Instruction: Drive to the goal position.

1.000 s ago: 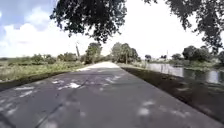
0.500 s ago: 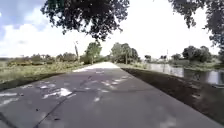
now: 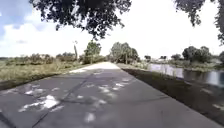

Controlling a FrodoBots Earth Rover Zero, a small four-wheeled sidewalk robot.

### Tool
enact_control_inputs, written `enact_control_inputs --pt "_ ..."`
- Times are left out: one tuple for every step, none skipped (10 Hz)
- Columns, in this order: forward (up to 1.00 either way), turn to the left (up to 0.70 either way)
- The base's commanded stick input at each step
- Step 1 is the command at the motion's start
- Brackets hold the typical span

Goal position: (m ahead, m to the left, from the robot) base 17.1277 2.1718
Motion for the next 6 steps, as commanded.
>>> enact_control_inputs --pt "0.85 0.0" --pt "0.85 0.0" --pt "0.85 0.0" --pt "0.85 0.0" --pt "0.85 0.0" --pt "0.85 0.0"
